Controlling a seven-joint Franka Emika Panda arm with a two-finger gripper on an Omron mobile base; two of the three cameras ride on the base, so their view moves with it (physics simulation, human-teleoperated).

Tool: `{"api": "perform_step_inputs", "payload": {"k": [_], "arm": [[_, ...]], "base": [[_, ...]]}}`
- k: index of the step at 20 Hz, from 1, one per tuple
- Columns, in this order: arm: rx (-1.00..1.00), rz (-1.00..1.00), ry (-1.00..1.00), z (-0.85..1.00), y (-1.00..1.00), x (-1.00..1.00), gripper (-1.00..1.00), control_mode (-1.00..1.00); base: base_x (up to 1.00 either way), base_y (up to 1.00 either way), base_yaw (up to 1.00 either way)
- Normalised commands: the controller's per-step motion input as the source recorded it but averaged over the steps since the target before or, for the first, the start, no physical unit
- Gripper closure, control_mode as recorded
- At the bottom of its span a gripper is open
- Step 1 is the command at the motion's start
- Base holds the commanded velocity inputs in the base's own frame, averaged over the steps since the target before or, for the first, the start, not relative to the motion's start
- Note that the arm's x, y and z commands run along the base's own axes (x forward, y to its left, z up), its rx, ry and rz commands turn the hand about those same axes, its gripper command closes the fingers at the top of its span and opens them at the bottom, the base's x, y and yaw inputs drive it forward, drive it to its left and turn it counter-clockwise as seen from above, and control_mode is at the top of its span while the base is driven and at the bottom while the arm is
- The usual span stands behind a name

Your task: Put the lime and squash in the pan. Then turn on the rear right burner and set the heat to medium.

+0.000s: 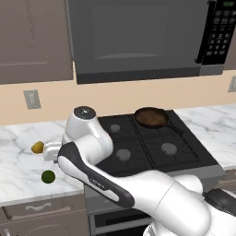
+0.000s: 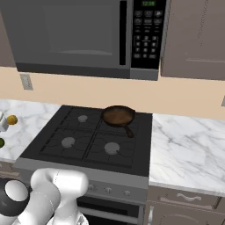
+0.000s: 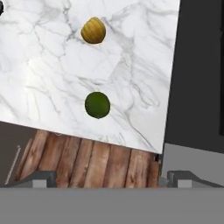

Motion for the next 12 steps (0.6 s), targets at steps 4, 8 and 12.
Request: {"api": "perform_step_inputs", "payload": {"k": [4,8,12], "arm": [[-0.01,0.00,0.00,-0.39,0.28,0.01,-1.00,-1.00],[-0.01,0.00,0.00,-0.08,0.24,0.13,-1.00,-1.00],[-0.01,0.00,0.04,0.00,0.21,0.31,-1.00,-1.00]], "base": [[0.00,0.00,0.00],[0.00,0.00,0.00],[0.00,0.00,0.00]]}}
